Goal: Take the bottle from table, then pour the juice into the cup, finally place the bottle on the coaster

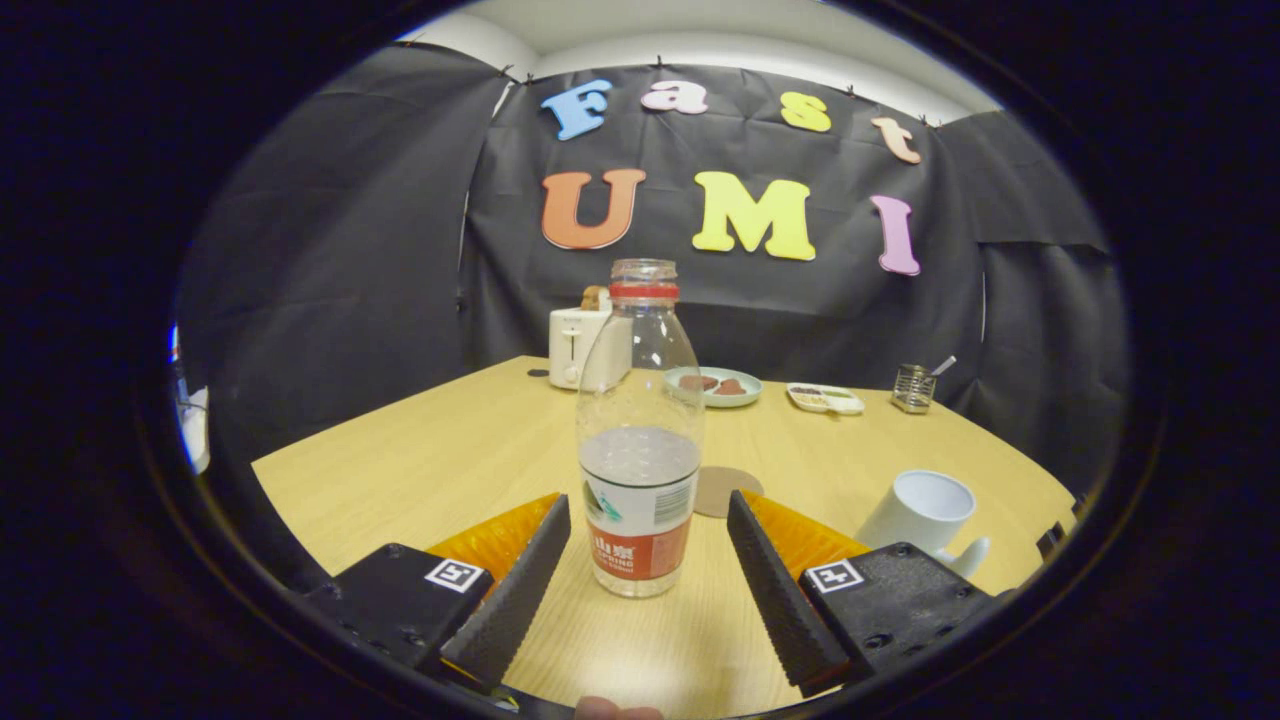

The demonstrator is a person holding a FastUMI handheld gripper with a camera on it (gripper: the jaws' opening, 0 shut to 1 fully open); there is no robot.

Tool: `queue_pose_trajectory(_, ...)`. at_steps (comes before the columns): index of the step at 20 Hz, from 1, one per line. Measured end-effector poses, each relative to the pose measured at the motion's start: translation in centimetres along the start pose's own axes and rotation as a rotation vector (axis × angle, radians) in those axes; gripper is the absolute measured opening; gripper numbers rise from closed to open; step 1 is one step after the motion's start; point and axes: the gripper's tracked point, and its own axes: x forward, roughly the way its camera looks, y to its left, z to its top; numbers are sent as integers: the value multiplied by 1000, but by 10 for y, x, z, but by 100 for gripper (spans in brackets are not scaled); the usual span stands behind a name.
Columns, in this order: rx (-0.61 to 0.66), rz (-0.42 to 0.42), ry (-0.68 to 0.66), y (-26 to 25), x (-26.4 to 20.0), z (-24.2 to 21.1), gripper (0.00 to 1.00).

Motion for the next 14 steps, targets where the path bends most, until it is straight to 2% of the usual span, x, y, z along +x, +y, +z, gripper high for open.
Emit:
queue_pose_trajectory(12,-27,19,-22,8,17,17,100)
queue_pose_trajectory(14,-20,27,-30,12,18,21,92)
